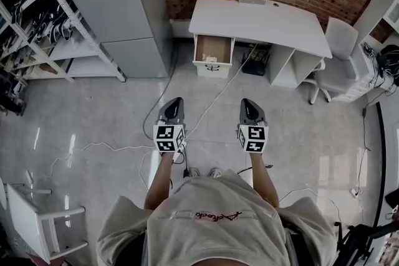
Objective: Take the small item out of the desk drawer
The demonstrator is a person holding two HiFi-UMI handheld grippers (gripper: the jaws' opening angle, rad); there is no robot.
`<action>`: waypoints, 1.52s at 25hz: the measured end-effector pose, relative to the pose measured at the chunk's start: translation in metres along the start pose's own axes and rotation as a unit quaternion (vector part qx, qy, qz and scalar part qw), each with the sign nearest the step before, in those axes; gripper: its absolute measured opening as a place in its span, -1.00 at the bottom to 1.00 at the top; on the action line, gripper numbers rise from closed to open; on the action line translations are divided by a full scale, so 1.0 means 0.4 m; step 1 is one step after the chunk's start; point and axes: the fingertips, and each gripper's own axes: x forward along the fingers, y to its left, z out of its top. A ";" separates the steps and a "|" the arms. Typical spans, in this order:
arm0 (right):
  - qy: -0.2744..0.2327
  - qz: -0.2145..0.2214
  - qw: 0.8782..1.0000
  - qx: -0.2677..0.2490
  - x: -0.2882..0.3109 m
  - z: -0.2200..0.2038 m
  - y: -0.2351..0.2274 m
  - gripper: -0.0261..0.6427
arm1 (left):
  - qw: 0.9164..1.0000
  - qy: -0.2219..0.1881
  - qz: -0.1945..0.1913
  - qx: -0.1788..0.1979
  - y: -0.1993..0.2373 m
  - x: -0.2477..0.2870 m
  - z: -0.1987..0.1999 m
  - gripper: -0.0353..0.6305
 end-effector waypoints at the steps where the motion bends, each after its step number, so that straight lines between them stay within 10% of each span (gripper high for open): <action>1: 0.000 0.001 1.000 0.000 -0.003 -0.003 -0.006 -0.89 | 1.000 0.000 0.001 0.001 -0.008 0.002 0.000 -0.87; 38: 0.018 0.020 1.000 -0.015 0.277 -0.042 -0.167 -0.89 | 1.000 0.000 -0.011 -0.009 0.004 0.344 -0.013 -0.87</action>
